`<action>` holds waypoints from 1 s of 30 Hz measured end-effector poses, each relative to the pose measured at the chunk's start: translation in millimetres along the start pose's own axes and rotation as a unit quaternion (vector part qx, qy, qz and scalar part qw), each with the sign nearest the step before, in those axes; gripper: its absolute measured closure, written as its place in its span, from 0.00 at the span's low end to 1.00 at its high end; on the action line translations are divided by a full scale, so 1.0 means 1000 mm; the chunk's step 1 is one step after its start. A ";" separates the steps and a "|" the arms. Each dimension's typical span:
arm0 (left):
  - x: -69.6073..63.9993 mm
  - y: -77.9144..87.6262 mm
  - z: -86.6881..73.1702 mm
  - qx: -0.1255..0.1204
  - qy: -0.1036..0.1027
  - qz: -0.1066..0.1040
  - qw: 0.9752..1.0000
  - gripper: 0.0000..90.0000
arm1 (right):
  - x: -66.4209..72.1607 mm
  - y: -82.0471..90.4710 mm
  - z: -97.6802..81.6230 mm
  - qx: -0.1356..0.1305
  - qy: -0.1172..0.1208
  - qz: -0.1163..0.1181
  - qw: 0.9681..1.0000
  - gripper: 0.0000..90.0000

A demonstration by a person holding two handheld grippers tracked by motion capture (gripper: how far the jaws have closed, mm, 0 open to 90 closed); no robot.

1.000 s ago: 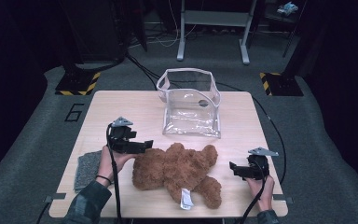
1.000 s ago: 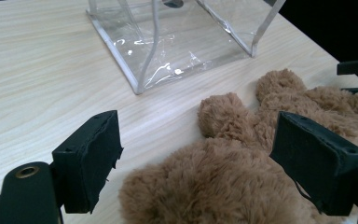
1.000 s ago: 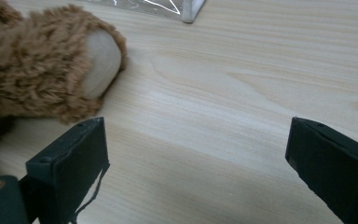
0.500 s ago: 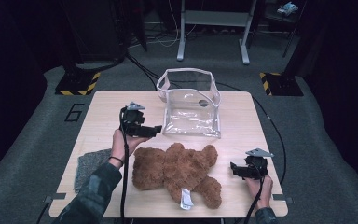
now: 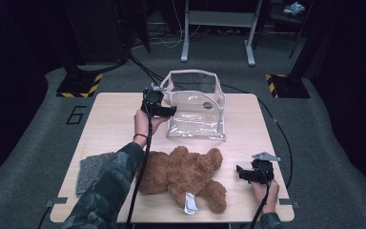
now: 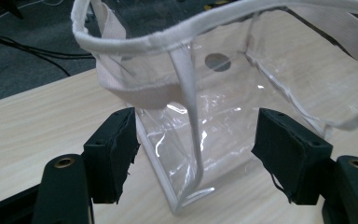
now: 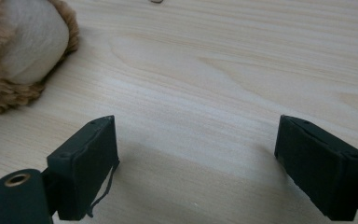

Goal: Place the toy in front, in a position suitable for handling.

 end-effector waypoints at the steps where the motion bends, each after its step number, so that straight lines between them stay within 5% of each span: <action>1: 0.000 -0.004 0.001 -0.004 0.005 0.002 1.000 0.40 | -0.001 0.000 0.000 -0.002 0.002 0.000 1.000 0.14; 13: 0.006 -0.023 0.003 -0.019 0.015 -0.006 1.000 0.92 | -0.001 0.000 0.000 -0.004 0.001 0.000 1.000 0.15; 23: 0.014 -0.020 0.003 -0.021 0.015 0.016 1.000 0.95 | 0.000 -0.001 0.000 0.001 0.004 0.002 1.000 0.16; 30: 0.031 -0.014 0.001 -0.019 0.021 0.033 0.999 0.95 | 0.000 0.000 0.000 0.001 0.001 0.003 1.000 0.15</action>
Point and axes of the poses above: each handheld gripper's, and its own axes: y roughly backward along the jaws, z roughly out of its top, x roughly to its left, the point moved 4 cm from there along -y, roughly forward along the jaws, and after that the axes turned 4 degrees about -x, right-handed, at the moved point
